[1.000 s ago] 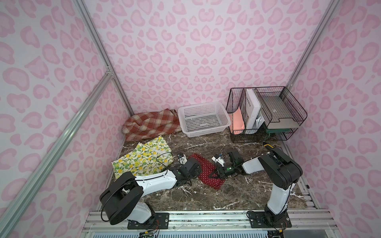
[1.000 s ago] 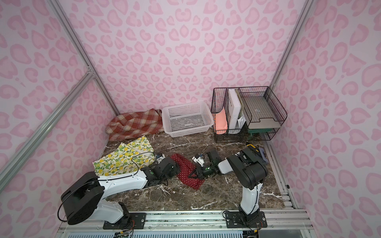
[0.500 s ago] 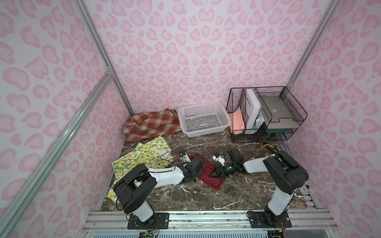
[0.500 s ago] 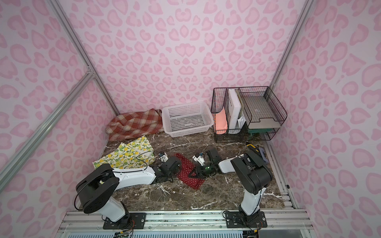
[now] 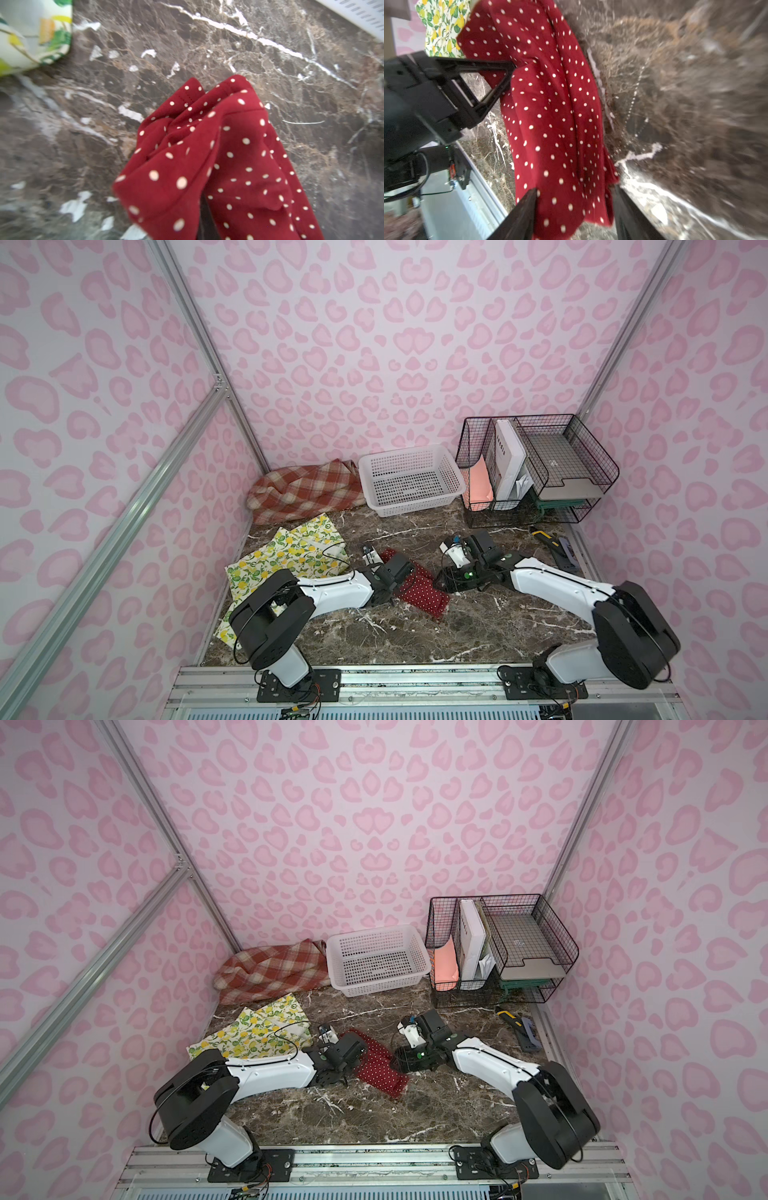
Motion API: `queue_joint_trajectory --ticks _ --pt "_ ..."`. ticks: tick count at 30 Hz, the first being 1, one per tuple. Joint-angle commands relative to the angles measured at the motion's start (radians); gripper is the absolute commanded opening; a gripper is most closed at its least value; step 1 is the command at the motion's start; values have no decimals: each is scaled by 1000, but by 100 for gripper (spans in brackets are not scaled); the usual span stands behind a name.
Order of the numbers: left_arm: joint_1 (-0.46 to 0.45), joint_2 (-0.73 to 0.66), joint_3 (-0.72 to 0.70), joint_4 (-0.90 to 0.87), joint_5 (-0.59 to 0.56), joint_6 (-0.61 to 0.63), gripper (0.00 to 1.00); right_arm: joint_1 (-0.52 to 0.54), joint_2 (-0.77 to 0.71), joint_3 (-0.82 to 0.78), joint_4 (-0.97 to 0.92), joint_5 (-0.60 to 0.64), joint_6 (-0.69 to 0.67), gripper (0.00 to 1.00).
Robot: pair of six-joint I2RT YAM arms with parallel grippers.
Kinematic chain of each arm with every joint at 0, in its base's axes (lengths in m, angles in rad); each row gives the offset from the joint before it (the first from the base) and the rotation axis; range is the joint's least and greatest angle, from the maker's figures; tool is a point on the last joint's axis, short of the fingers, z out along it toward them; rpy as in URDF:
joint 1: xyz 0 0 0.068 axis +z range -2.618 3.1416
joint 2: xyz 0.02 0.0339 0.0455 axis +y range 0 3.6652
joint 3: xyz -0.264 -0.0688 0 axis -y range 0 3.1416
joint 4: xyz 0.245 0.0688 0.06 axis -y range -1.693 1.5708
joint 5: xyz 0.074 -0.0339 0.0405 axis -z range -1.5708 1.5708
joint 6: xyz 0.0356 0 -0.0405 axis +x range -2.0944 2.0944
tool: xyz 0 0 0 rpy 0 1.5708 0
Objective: Roll up the skirts
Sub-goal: Roll the skirt at the center of the board.
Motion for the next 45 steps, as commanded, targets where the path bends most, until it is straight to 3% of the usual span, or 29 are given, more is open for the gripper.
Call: queue_joint_trajectory --ticks 1,4,8,12,18,21,32,45 --pt "2 0 20 -100 -32 50 0 45 -82 46 -240 276 -7 63" --pt "1 4 33 -110 -22 63 0 134 -173 76 -235 347 -15 60" --pt "1 6 38 -115 -21 66 0 286 -239 70 -120 336 -62 34" --pt "2 12 44 -113 -17 71 0 405 -189 35 -1 373 -104 29" --pt "2 14 42 -104 -12 65 0 504 -89 -11 104 500 -190 60" --pt "2 12 37 -93 -5 67 0 527 -28 0 96 578 -195 69" --pt "5 -39 -23 -30 27 89 0 562 132 -20 140 541 -132 68" --pt "5 -31 -8 -56 42 106 0 552 -158 -27 -58 550 12 71"
